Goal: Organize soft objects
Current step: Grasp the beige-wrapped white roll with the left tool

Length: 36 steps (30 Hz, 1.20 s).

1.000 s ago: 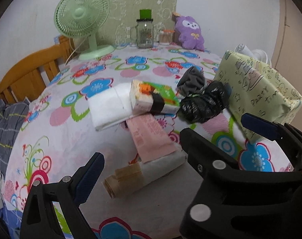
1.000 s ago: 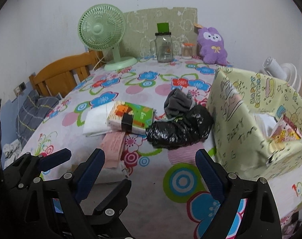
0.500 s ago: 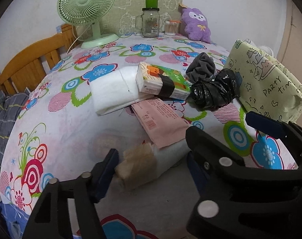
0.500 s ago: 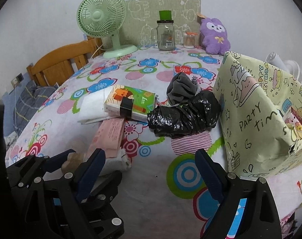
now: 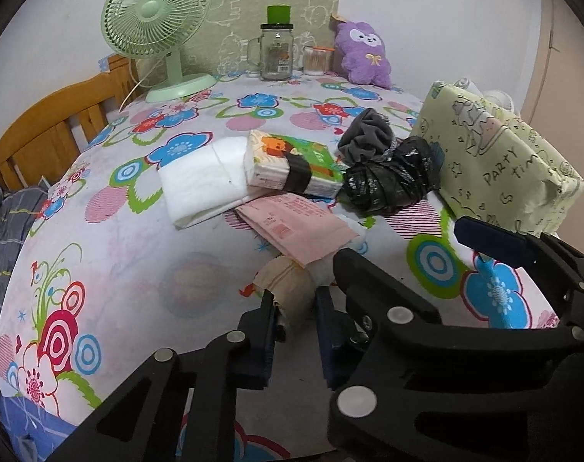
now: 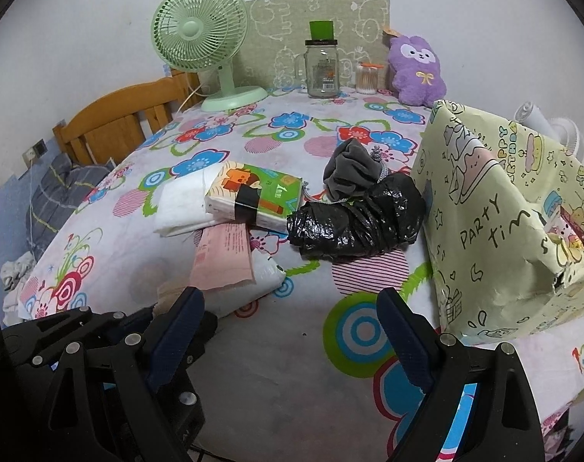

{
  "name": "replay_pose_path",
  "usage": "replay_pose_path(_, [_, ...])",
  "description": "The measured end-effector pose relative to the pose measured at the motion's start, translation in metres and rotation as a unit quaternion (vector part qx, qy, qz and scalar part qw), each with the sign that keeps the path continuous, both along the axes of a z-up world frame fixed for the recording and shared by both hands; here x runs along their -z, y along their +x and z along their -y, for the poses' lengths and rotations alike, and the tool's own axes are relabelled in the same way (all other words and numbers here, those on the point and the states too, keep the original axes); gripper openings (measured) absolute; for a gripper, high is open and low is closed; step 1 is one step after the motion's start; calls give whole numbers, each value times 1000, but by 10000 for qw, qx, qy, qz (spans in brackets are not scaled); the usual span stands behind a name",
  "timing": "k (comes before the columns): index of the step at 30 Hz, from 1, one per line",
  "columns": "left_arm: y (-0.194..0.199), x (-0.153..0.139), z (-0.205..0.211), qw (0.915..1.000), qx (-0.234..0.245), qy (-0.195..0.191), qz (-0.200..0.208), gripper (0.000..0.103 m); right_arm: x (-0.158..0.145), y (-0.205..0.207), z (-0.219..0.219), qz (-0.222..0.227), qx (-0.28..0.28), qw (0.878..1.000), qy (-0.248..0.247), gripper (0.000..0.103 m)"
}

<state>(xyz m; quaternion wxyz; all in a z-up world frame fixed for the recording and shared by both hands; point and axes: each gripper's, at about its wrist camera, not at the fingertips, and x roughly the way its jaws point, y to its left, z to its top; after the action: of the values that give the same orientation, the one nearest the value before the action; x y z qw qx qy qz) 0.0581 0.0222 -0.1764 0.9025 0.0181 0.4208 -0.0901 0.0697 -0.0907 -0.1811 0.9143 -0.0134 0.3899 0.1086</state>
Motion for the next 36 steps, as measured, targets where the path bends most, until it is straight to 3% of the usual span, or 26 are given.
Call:
replay_pose_path(18, [-14,-14,15,9998,130,-65,164,8,-14,-13,15,183,45,9997,133,93])
replay_pose_path(36, [0,-1,-31,9991,-382,163,-72,8,-5,10,-31,59,-420,9990,148,89])
